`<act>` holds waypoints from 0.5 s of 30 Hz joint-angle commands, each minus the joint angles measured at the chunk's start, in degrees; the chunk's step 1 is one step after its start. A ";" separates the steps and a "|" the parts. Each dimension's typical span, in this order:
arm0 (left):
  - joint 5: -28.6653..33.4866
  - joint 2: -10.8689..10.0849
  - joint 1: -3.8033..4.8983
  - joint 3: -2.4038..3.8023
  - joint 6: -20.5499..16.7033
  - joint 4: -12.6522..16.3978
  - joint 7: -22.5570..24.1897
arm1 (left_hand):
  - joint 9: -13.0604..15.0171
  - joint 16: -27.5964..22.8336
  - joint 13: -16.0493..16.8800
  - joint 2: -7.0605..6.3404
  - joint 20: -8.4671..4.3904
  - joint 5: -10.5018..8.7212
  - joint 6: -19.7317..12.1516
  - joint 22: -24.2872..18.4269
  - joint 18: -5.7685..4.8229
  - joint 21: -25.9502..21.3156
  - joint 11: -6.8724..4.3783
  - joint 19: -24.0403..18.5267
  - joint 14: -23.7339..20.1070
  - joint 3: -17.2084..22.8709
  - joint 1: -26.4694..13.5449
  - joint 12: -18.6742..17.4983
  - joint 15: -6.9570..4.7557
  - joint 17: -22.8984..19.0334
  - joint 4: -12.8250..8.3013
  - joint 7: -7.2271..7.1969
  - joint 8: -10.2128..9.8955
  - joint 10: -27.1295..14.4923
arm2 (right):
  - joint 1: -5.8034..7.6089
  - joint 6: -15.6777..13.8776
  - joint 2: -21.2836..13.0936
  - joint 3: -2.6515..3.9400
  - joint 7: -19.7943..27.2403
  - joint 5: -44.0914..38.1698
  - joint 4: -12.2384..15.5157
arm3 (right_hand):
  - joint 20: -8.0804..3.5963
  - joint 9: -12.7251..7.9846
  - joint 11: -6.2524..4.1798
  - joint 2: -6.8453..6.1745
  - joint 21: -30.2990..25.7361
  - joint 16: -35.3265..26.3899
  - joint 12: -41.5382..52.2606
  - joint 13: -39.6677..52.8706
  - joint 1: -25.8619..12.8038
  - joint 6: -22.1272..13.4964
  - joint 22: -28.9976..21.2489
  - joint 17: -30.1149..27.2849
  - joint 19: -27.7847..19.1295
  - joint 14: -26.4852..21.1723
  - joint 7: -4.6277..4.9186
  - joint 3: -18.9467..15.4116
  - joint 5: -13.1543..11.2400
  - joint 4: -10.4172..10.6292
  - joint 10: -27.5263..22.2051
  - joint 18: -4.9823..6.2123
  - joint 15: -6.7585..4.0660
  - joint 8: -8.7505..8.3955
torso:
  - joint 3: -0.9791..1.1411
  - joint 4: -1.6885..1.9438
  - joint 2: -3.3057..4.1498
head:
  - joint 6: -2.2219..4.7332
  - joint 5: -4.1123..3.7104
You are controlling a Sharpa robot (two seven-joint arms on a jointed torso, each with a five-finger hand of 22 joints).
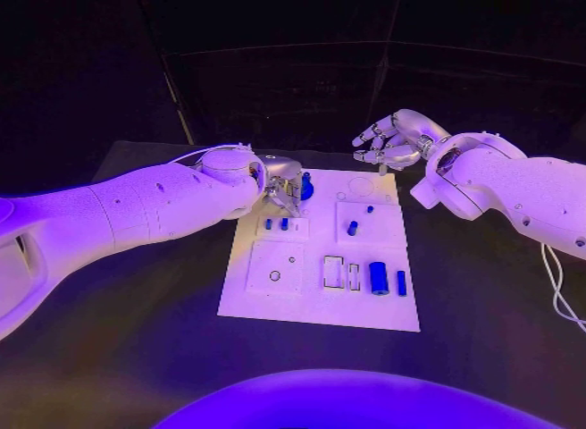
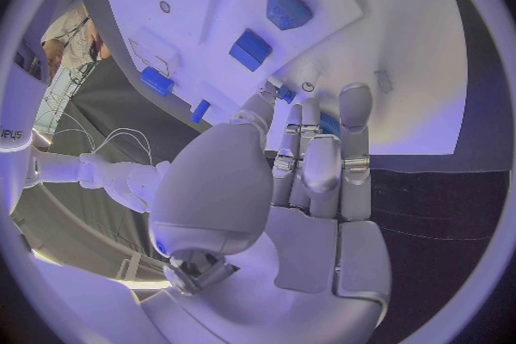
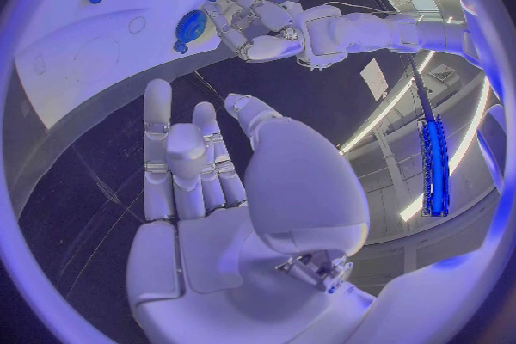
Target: Assemble the parts on the task board
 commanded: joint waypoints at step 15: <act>-0.36 -0.62 0.01 -0.02 -2.11 0.22 4.61 | 0.07 -0.31 1.44 2.58 -0.10 0.04 -1.36 -1.56 -0.16 -3.14 -0.04 -1.24 -0.73 -1.00 6.25 2.80 0.30 -1.83 -2.88 -0.25 -0.30 -3.58 | 0.10 -0.10 -0.07 0.04 0.47 0.13 0.03 | 0.20 0.05 -0.31 0.03 -0.31 -0.06 0.30 -0.06 0.59 0.28 -0.09 0.10 0.38 0.16 -0.11 0.05 0.17 0.27 0.00 0.77 -0.20 0.22 | -0.02 -0.05 0.03 | 0.07 0.00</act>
